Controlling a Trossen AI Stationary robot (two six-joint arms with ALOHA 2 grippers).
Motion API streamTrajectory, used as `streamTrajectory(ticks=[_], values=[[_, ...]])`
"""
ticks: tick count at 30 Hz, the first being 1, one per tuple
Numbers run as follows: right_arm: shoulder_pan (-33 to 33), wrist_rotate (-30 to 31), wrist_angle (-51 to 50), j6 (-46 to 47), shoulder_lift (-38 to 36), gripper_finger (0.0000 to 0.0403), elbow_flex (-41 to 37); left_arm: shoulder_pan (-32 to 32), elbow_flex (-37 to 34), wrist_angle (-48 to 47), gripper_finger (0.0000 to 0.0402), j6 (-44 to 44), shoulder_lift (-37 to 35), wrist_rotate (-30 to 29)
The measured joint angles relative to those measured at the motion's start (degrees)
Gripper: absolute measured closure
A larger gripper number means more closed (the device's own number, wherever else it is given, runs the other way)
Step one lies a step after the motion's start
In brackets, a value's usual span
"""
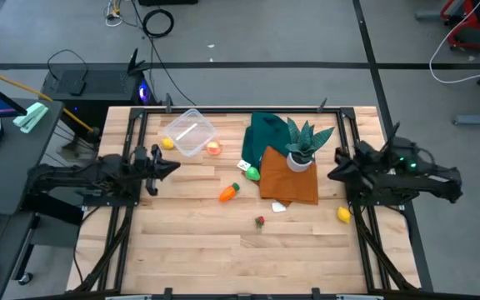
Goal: Pick and placing Produce into tupperware
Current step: Put the top lemon into the transparent container
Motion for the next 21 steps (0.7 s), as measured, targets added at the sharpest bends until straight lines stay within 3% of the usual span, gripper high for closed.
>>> streamTrajectory(ticks=[6, 11, 16, 21], values=[[-0.02, 1.21, -4.96, -6.69, 5.95, 0.0403, 9.82, 0.0, 9.21, -0.07, 0.039, 5.71, 7.81, -4.33], [-0.02, 6.89, -4.94, -6.1, 14.48, 0.0403, 16.31, 0.0, 20.93, -0.52, 0.0394, 12.07, 19.2, -5.88], [-0.07, 12.11, -5.02, -3.04, 23.22, 0.0403, 21.88, 0.0, 31.5, -1.49, 0.0385, 12.49, 29.26, -9.68], [-0.07, 17.01, -5.14, -8.9, 30.84, 0.0403, 27.31, 0.07, 37.77, -1.76, 0.0388, 13.57, 34.76, -15.59]])
